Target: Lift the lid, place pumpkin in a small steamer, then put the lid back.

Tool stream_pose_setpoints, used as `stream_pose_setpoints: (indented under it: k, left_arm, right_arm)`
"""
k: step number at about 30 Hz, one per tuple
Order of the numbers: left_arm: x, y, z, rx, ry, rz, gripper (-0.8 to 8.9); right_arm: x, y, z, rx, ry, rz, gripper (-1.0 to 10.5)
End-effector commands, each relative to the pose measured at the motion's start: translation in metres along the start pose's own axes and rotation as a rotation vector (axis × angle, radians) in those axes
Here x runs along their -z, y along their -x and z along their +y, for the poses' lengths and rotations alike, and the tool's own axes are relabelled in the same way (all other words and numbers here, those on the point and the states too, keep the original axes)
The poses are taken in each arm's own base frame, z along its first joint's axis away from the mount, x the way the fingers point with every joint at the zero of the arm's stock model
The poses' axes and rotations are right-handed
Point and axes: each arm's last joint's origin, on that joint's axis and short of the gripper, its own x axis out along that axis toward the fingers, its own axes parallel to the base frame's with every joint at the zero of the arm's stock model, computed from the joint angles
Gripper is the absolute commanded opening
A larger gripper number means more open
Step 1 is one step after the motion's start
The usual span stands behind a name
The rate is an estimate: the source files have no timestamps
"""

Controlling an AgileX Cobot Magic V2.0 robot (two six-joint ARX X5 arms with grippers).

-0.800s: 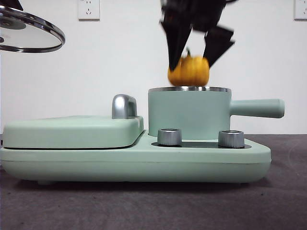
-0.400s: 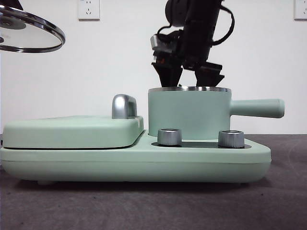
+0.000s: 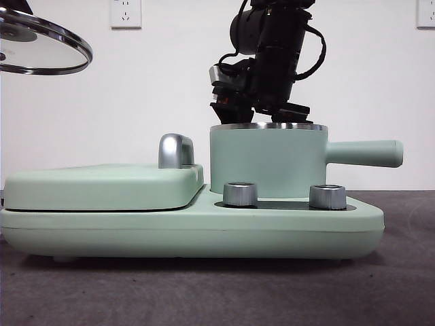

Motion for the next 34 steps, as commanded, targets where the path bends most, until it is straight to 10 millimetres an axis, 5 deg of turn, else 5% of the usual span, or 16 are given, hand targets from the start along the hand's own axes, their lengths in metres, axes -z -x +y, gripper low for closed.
stream_pose_setpoints:
  k: [1, 9, 15, 21, 34]
  left_arm:
    - [-0.007, 0.003, 0.0, 0.0, 0.003, -0.047, 0.11]
    - [-0.007, 0.003, 0.0, 0.0, 0.003, -0.047, 0.11]
    - [-0.007, 0.003, 0.0, 0.0, 0.003, -0.047, 0.1]
    - [-0.007, 0.003, 0.0, 0.0, 0.003, -0.047, 0.11]
    - [-0.013, 0.002, -0.002, 0.011, -0.008, -0.111, 0.11]
  right_arm:
    - [-0.005, -0.004, 0.002, -0.008, 0.019, -0.013, 4.2]
    - [-0.008, 0.017, 0.004, 0.001, 0.024, -0.072, 5.1]
    - [0.008, 0.095, 0.013, 0.012, 0.033, -0.22, 4.0]
    - [0.06, 0.146, 0.027, 0.01, 0.059, -0.42, 3.9]
    - [0.17, 0.164, 0.037, 0.016, 0.036, -0.6, 3.9]
